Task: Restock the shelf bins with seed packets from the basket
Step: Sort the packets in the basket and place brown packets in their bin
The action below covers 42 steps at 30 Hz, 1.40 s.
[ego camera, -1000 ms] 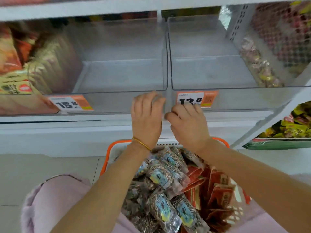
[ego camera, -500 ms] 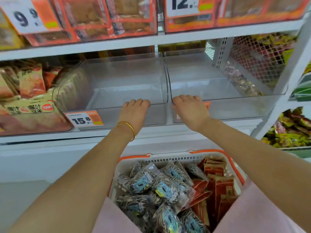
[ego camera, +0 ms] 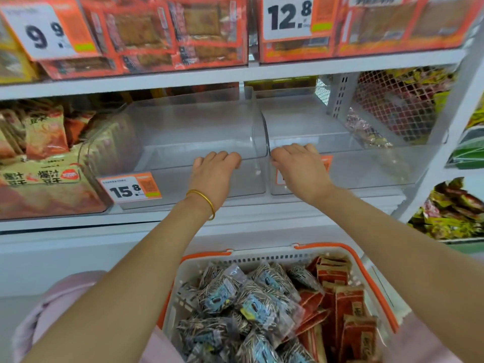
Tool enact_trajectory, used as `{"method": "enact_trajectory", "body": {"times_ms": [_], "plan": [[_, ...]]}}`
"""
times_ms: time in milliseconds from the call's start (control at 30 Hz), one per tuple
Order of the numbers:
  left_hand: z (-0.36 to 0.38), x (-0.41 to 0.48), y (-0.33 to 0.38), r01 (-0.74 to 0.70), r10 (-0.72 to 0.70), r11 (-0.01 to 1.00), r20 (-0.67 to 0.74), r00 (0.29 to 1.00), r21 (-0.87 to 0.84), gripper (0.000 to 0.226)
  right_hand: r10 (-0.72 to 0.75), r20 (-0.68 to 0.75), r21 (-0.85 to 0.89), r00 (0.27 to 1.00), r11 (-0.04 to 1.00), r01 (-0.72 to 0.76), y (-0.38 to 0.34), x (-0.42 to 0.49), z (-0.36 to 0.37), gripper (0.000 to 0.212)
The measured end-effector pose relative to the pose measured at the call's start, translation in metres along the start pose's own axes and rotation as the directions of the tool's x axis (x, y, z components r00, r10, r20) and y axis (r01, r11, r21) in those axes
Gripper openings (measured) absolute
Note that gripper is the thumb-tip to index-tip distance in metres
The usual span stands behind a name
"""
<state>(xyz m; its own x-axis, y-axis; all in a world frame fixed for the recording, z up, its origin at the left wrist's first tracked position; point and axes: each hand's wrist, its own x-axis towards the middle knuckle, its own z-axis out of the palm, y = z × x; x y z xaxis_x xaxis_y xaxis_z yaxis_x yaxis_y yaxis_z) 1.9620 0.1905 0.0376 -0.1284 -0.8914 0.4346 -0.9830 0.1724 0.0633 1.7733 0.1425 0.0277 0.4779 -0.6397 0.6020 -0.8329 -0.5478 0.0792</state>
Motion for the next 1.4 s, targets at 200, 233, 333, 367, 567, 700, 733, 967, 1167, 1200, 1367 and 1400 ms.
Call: {"method": "enact_trajectory", "body": {"times_ms": [200,233,333,367,567,700,733,967,1167,1200,1367,1400], "plan": [[-0.016,-0.020,0.009,-0.013,0.013,1.000,0.012,1.000,-0.012,0.054,-0.058,-0.083,0.022,0.995,0.998,0.060,-0.006,-0.022,-0.013,0.030],[-0.017,-0.026,0.009,-0.015,0.016,1.000,0.018,1.000,-0.014,0.054,-0.066,-0.091,0.024,0.994,0.997,0.068,-0.010,-0.028,-0.013,0.031],[-0.019,-0.044,0.011,-0.032,0.033,0.999,0.060,0.998,-0.009,0.055,-0.067,-0.110,0.012,0.992,0.998,0.068,-0.020,-0.049,-0.012,0.032],[-0.019,-0.049,0.011,-0.046,0.045,0.999,0.077,0.996,0.000,0.054,-0.066,-0.115,0.004,0.991,0.998,0.067,-0.023,-0.055,-0.011,0.032],[-0.016,-0.060,0.009,-0.072,0.068,0.997,0.137,0.988,0.027,0.059,-0.056,-0.142,-0.016,0.988,0.998,0.054,-0.026,-0.065,-0.009,0.032],[-0.015,-0.059,0.014,-0.068,0.061,0.997,0.141,0.988,0.039,0.059,-0.066,-0.135,-0.006,0.989,0.998,0.065,-0.025,-0.064,-0.008,0.031],[-0.014,-0.058,0.015,-0.065,0.059,0.997,0.133,0.989,0.043,0.058,-0.065,-0.127,-0.004,0.990,0.998,0.065,-0.024,-0.063,-0.007,0.031],[-0.008,-0.052,0.021,-0.049,0.039,0.996,0.122,0.992,0.076,0.053,-0.087,-0.110,0.046,0.990,0.995,0.092,-0.012,-0.058,-0.006,0.026],[-0.006,-0.049,0.021,-0.040,0.026,0.995,0.145,0.989,0.093,0.053,-0.096,-0.062,0.022,0.993,0.995,0.097,-0.012,-0.056,-0.005,0.025],[-0.005,-0.050,0.021,-0.033,0.018,0.995,0.149,0.989,0.095,0.055,-0.099,-0.057,0.007,0.993,0.995,0.100,-0.012,-0.056,-0.004,0.025],[0.000,-0.064,0.037,-0.081,0.117,0.985,-0.248,0.962,0.151,0.054,-0.090,-0.150,0.042,0.984,0.994,0.098,-0.015,-0.063,-0.013,0.021],[0.005,-0.071,0.045,-0.122,0.151,0.987,-0.325,0.934,0.106,0.050,-0.067,-0.206,0.072,0.976,0.994,0.083,-0.015,-0.070,-0.020,0.025]]}}
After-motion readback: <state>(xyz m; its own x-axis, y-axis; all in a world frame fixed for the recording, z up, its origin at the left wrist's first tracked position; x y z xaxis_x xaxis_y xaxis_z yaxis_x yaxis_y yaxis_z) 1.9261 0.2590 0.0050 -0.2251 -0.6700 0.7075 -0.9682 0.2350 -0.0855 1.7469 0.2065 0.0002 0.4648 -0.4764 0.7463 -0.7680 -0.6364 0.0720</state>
